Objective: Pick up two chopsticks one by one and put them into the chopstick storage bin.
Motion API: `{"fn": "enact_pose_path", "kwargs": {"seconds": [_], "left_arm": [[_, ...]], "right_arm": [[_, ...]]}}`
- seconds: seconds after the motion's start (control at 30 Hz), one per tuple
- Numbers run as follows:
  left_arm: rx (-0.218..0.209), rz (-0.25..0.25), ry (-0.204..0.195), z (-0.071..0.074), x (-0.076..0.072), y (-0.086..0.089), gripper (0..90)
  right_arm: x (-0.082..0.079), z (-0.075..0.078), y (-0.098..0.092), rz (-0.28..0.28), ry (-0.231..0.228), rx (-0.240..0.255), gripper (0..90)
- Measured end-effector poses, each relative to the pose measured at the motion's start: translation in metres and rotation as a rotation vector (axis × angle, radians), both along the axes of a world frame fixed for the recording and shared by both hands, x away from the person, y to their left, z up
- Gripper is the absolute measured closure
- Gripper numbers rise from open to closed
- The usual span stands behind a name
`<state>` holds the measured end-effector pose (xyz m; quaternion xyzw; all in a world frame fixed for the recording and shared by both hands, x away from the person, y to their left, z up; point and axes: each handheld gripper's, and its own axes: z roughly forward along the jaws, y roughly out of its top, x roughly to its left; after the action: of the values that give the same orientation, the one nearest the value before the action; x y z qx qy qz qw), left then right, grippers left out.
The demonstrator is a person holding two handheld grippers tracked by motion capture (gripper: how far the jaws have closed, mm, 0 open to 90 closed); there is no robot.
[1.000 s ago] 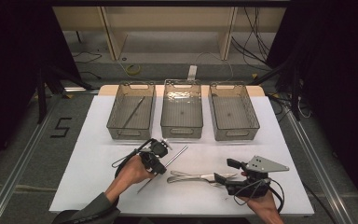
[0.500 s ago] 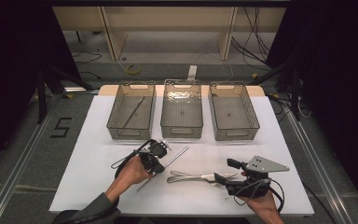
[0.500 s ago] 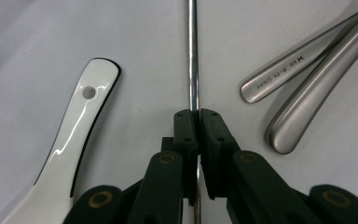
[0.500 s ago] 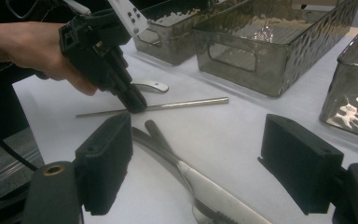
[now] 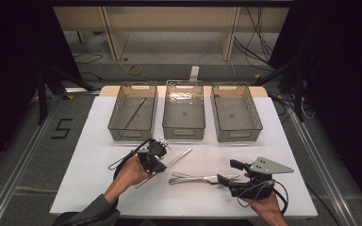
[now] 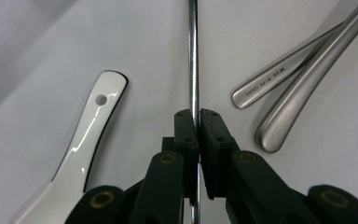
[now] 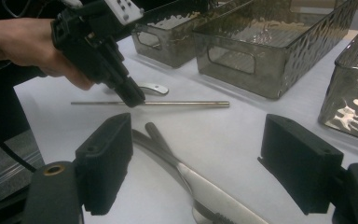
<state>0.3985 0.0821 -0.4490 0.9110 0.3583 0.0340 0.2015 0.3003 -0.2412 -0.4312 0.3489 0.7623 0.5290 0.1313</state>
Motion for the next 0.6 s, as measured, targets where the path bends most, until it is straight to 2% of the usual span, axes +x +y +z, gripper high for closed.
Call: {"fn": "enact_pose_path", "kwargs": {"seconds": [0.07, 0.1, 0.23, 0.3, 0.43, 0.53, 0.6], "left_arm": [[-0.001, -0.003, -0.004, 0.002, 0.000, 0.001, 85.6], [-0.020, 0.005, -0.012, 0.004, 0.000, 0.002, 85.6], [-0.050, -0.009, -0.016, 0.014, 0.000, 0.007, 85.5], [-0.048, -0.012, -0.029, 0.020, 0.000, 0.009, 85.6], [-0.090, -0.007, -0.042, 0.032, 0.000, 0.016, 85.6], [-0.147, 0.001, -0.031, 0.038, 0.002, 0.021, 85.6], [-0.155, 0.007, -0.041, 0.042, 0.004, 0.024, 85.6]], "right_arm": [[0.000, 0.000, 0.000, -0.001, 0.005, -0.001, 25.9], [0.000, 0.000, 0.000, -0.001, 0.005, -0.001, 25.9], [0.001, -0.001, 0.000, -0.001, 0.006, -0.001, 25.9], [0.001, -0.001, 0.000, -0.001, 0.004, 0.000, 25.9], [0.001, -0.001, 0.000, -0.001, 0.004, 0.000, 25.9], [0.001, -0.001, 0.000, -0.002, 0.004, -0.001, 25.9], [0.001, -0.001, 0.000, -0.003, 0.003, -0.001, 25.9]]}}
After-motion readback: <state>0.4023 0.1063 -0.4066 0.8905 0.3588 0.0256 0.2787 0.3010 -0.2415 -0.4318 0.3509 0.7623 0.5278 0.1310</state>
